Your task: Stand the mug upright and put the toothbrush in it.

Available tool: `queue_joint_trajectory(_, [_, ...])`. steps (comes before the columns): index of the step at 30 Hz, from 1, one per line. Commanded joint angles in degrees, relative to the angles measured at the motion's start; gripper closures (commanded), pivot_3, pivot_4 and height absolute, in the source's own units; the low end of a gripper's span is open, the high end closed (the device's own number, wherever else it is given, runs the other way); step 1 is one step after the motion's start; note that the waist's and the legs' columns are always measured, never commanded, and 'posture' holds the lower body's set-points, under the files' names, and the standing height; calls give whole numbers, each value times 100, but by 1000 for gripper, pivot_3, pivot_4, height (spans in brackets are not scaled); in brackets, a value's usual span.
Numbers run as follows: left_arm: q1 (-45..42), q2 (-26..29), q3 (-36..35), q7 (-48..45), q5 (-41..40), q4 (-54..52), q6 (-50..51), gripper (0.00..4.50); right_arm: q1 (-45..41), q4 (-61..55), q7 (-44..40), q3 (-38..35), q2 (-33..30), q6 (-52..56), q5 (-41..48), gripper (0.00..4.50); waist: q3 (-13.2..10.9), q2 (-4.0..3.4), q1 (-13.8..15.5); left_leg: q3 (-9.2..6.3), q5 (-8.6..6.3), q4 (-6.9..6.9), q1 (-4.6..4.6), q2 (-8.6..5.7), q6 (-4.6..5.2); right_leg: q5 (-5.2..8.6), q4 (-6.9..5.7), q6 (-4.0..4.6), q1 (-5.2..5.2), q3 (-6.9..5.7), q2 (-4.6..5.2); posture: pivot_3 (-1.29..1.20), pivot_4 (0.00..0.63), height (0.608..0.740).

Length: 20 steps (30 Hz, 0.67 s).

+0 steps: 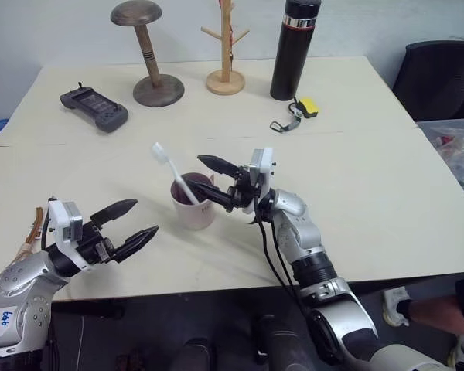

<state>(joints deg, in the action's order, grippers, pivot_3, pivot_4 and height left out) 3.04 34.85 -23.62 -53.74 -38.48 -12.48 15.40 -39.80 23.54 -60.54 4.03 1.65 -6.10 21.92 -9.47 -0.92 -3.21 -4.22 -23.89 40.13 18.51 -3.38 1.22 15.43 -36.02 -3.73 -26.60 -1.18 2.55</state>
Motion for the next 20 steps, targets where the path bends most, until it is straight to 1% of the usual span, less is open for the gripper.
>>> queue_joint_trajectory(1, [24, -8, -35, 11, 72, -51, -187, 0, 69, -615, -137, -189, -443, 55, 165, 45, 0, 0, 16, -1, 0, 1, 1, 0, 0, 0, 0, 0, 0, 0, 0, 0, 150, 740])
queue_joint_trajectory(3, [96, 43, -72, -34, 203, 5, -310, 0, 276, -1021, -273, -332, -919, 241, 293, 45, 0, 0, 75, -2, 0, 2, 3, -2, 0, 0, 2, 0, 1, -1, 2, 0, 150, 740])
queue_joint_trajectory(6, [303, 188, -130, -159, 498, 162, -591, 0, 741, -1548, -672, -463, -1814, 488, 416, 45, 0, 1, 166, -1, -4, 3, 3, -3, 7, 0, 9, 0, 7, 0, 6, 0, 150, 740])
queue_joint_trajectory(9, [592, 338, -170, -52, 1045, 378, -1015, 0, 1449, -1573, -1354, -642, -2874, 187, 262, 45, 0, 2, 181, 3, -4, -3, 3, -1, 8, 0, 14, 0, 7, 4, 5, 0, 150, 740])
queue_joint_trajectory(11, [751, 316, -205, 66, 1420, 527, -1474, 0, 1896, -1412, -1690, -834, -3406, -140, 203, 45, 0, 2, 199, 7, -5, -3, -1, -1, 9, 0, 19, 0, 9, 8, 5, 0, 150, 740])
queue_joint_trajectory(16, [1003, 208, -220, 313, 1782, 654, -1975, 0, 2538, -608, -1807, -1410, -4067, -1032, 82, 45, -2, 5, 266, 28, -6, -5, -17, 0, 11, 0, 22, -1, 17, 28, 4, 0, 150, 740])
queue_joint_trajectory(20, [1068, 77, -190, 505, 1774, 633, -2052, 0, 2736, -417, -1407, -1714, -4105, -1266, 76, 45, -2, 5, 309, 30, -6, -7, -24, 2, 11, 0, 18, -1, 21, 31, 4, 0, 150, 740])
